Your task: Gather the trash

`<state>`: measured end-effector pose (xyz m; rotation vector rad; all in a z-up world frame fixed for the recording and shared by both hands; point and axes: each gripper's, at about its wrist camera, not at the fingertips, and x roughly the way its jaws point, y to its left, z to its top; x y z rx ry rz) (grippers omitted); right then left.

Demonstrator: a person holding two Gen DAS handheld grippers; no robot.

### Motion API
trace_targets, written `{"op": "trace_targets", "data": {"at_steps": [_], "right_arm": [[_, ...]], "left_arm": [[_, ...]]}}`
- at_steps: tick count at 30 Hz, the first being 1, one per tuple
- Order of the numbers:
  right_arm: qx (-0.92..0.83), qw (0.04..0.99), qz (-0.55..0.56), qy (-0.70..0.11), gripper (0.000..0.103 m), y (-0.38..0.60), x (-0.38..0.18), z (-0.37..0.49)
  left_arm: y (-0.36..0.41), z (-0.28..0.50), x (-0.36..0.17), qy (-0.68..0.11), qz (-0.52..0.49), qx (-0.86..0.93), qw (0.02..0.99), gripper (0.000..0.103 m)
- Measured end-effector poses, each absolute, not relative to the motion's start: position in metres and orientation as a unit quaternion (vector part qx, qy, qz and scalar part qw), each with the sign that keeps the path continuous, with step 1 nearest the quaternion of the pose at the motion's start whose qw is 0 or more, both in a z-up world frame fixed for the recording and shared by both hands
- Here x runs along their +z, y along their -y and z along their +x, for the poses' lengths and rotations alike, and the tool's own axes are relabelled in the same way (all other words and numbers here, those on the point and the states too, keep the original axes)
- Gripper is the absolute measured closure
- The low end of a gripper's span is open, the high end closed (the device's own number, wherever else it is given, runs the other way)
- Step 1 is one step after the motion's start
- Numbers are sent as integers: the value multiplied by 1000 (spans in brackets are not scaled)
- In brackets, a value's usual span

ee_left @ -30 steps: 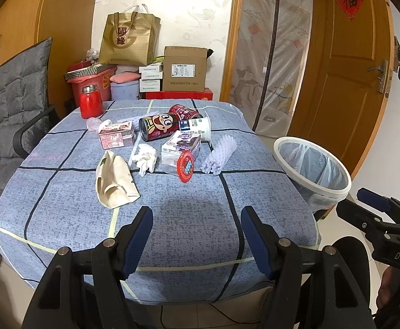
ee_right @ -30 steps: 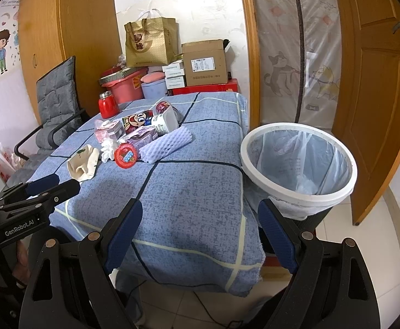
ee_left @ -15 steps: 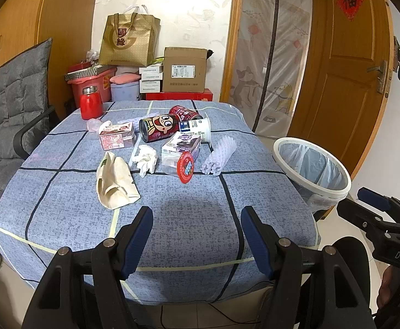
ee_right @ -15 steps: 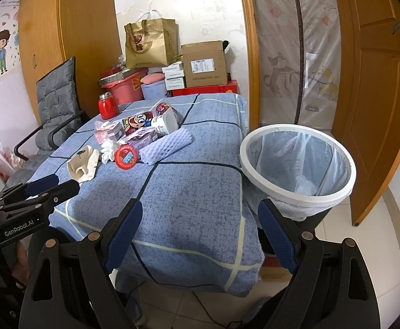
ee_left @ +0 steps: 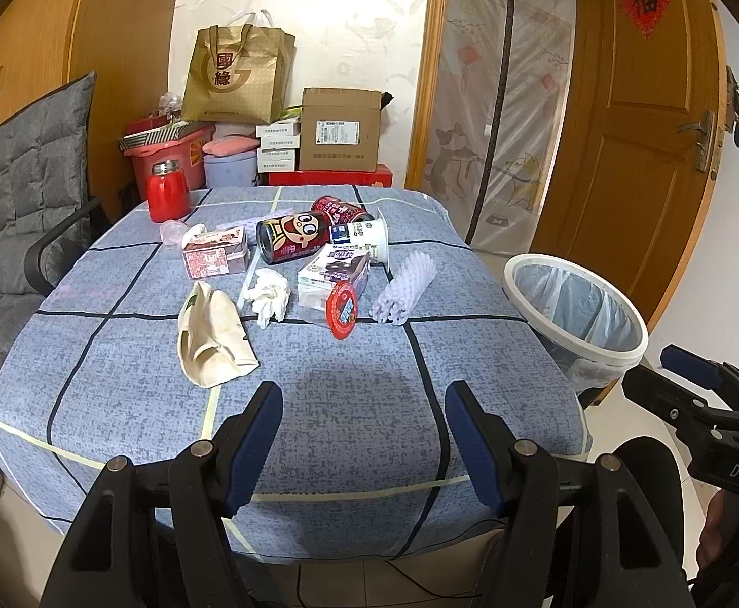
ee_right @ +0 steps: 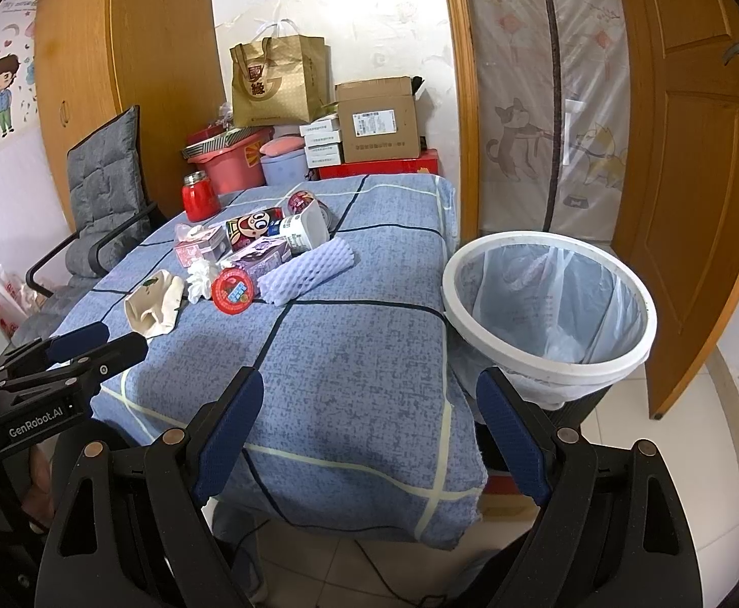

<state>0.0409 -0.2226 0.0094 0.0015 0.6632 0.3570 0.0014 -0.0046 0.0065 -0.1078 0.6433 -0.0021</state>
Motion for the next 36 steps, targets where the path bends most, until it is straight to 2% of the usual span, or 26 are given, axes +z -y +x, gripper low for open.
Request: {"op": "trace_targets", "data": {"at_steps": [22, 36], "right_arm": [[177, 929, -4, -326, 16, 220, 11, 46], [212, 915, -7, -342, 16, 182, 1, 92]], "left_arm": [[-3, 8, 7, -316, -54, 6, 947, 37], [-63, 43, -9, -322, -81, 74, 940, 37]]}}
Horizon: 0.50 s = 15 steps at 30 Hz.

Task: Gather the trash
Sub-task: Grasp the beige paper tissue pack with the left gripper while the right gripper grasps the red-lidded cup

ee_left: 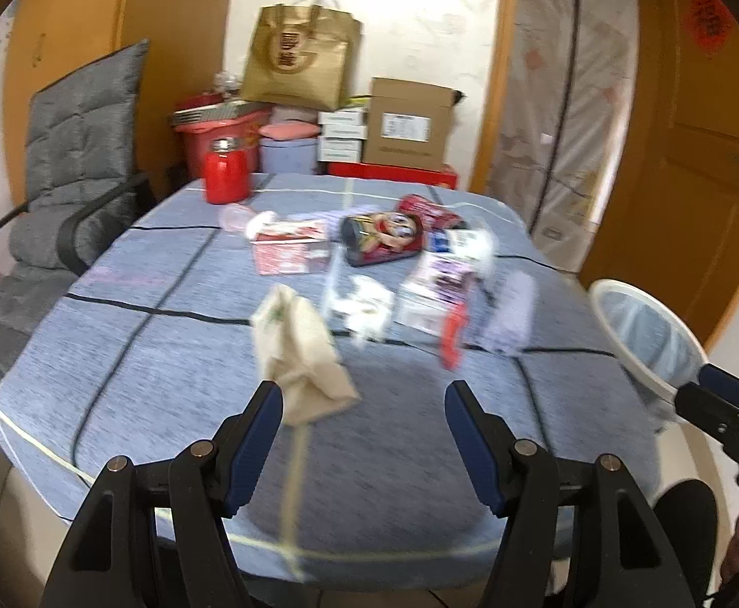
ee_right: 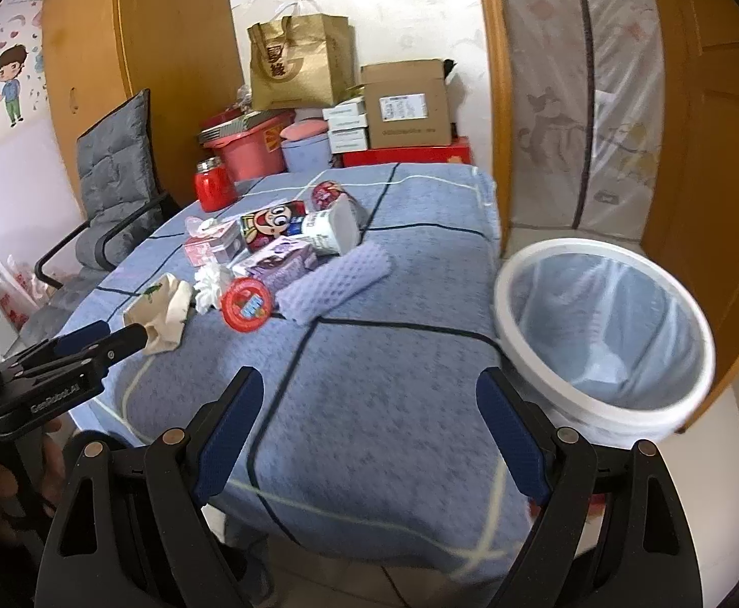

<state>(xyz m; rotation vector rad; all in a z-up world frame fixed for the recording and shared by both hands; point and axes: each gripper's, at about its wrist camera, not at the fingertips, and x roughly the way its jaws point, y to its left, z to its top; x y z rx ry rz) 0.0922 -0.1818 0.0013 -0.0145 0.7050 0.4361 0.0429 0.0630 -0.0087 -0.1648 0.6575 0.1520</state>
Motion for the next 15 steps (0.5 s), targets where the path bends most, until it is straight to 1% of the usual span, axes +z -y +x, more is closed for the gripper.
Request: {"op": "trace_targets", "data": {"at_steps": [8, 10, 11, 13, 14, 15], "right_arm": [[226, 911, -11, -344, 17, 151, -2, 129], [228, 910, -9, -346, 17, 146, -2, 138], [229, 910, -9, -346, 17, 143, -2, 143], [232, 910, -11, -343, 17, 135, 0, 151], [236, 909, -10, -343, 17, 131, 0, 155], [239, 908, -10, -343, 18, 127, 0, 159]], "left_arm": [[-95, 73, -18, -325, -88, 107, 936, 38], [-98, 81, -22, -328, -85, 109, 934, 47], [-100, 85, -24, -332, -84, 109, 933, 50], [-103, 93, -30, -341, -84, 110, 930, 65], [-104, 95, -32, -344, -83, 111, 929, 68], [-105, 97, -34, -345, -81, 113, 928, 74]]}}
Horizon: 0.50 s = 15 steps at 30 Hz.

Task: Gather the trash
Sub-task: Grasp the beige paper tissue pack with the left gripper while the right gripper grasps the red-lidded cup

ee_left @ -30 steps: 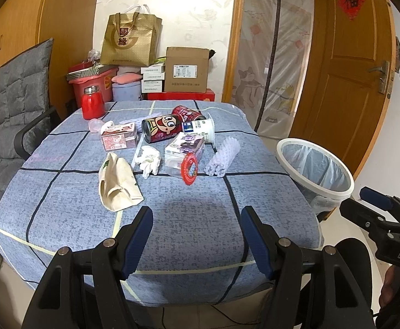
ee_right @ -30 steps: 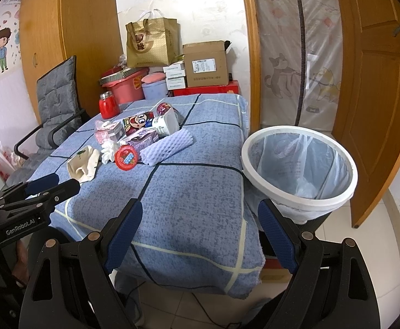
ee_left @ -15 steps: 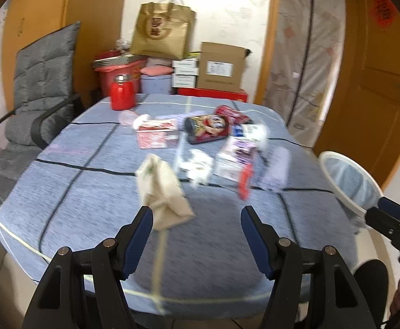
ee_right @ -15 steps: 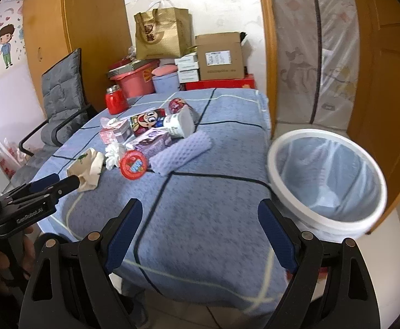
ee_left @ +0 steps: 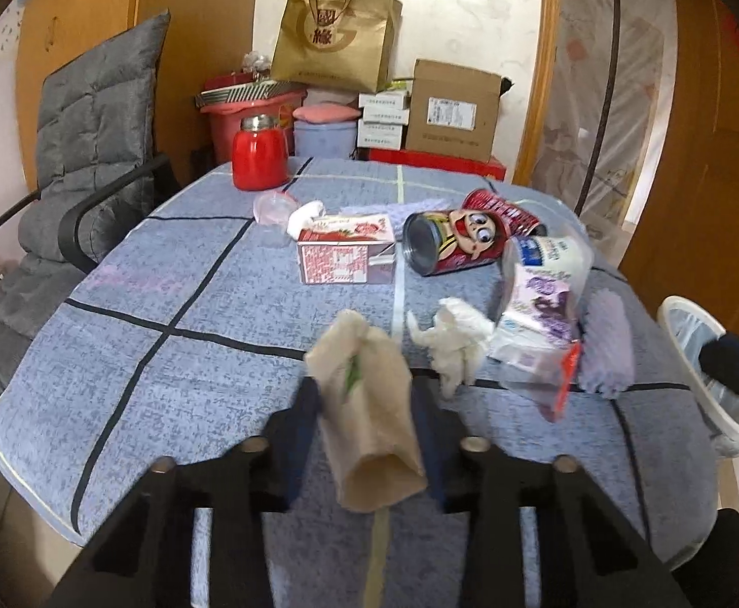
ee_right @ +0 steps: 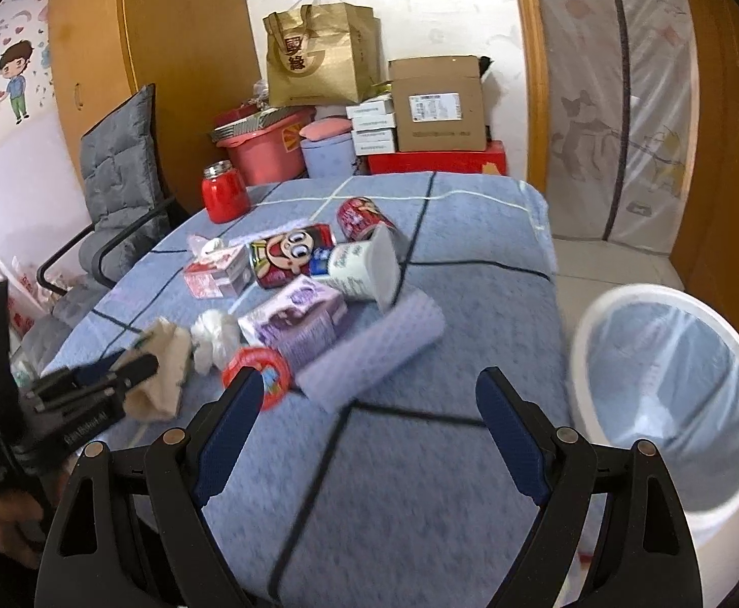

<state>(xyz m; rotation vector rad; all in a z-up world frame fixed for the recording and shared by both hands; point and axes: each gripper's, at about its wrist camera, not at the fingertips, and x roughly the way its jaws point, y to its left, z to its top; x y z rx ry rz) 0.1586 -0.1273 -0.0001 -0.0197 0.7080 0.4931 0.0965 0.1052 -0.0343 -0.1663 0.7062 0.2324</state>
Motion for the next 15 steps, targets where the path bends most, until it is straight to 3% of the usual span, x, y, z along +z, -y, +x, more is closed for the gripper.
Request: {"op": "trace_targets", "data": {"at_steps": [4, 15], "right_arm": [[260, 900, -18, -348, 21, 107, -4, 167], [314, 876, -48, -364, 31, 61, -17, 186]], "left_arm": [[-111, 99, -37, -343, -77, 121, 928, 91], [-125, 91, -41, -341, -89, 114, 929, 95]]}}
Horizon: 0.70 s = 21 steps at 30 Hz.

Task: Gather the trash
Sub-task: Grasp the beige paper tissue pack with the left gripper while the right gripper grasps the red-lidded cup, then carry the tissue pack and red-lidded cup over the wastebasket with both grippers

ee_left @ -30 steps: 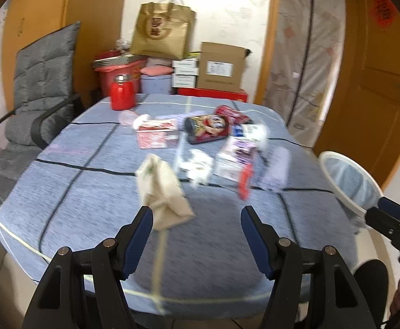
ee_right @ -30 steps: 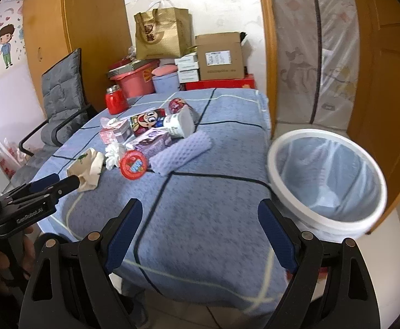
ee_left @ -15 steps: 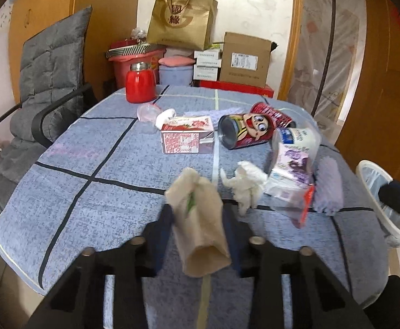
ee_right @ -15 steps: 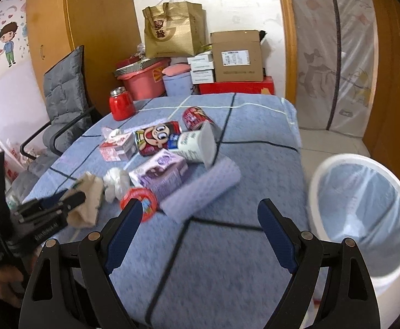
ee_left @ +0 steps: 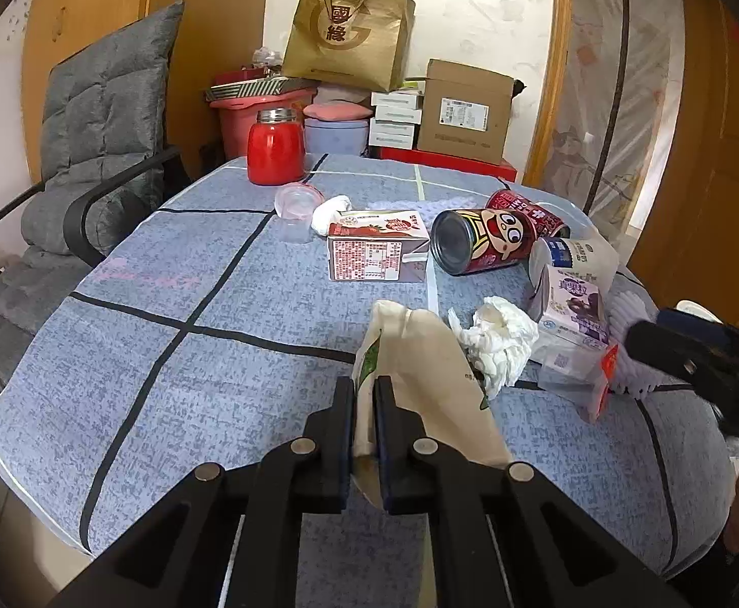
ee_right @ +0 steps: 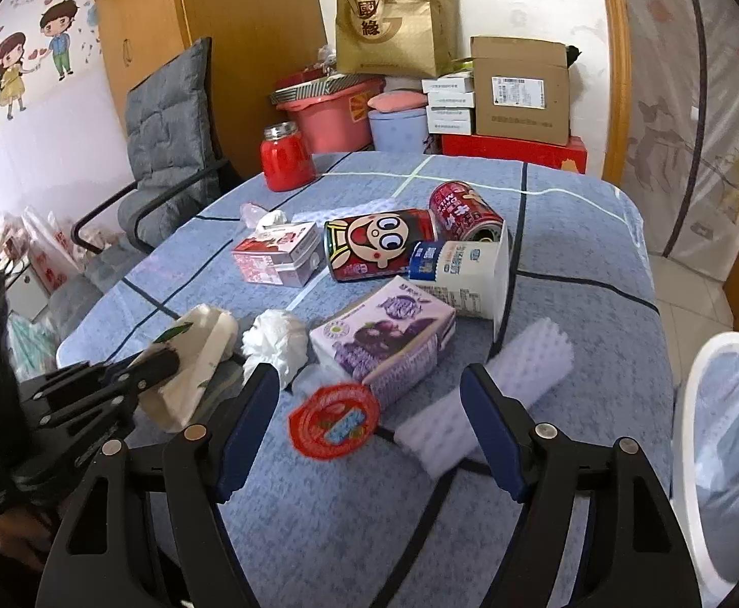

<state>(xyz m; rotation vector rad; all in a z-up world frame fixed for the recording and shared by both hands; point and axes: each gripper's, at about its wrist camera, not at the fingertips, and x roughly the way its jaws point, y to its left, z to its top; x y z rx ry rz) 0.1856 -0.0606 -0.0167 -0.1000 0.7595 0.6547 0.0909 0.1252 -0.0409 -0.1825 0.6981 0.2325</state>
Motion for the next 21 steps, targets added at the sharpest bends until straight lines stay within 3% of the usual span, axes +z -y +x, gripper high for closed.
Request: {"op": "trace_targets", "data": {"at_steps": [13, 18, 21], "right_arm": [[352, 843, -87, -399, 33, 30, -39, 181], [341, 837, -94, -418, 55, 25, -50, 187], [343, 837, -83, -418, 55, 29, -49, 186]], "left_arm": [[-136, 80, -38, -336, -105, 107, 930, 95], [-134, 79, -38, -336, -106, 103, 930, 95], [-133, 77, -37, -336, -104, 101, 931, 95]]}}
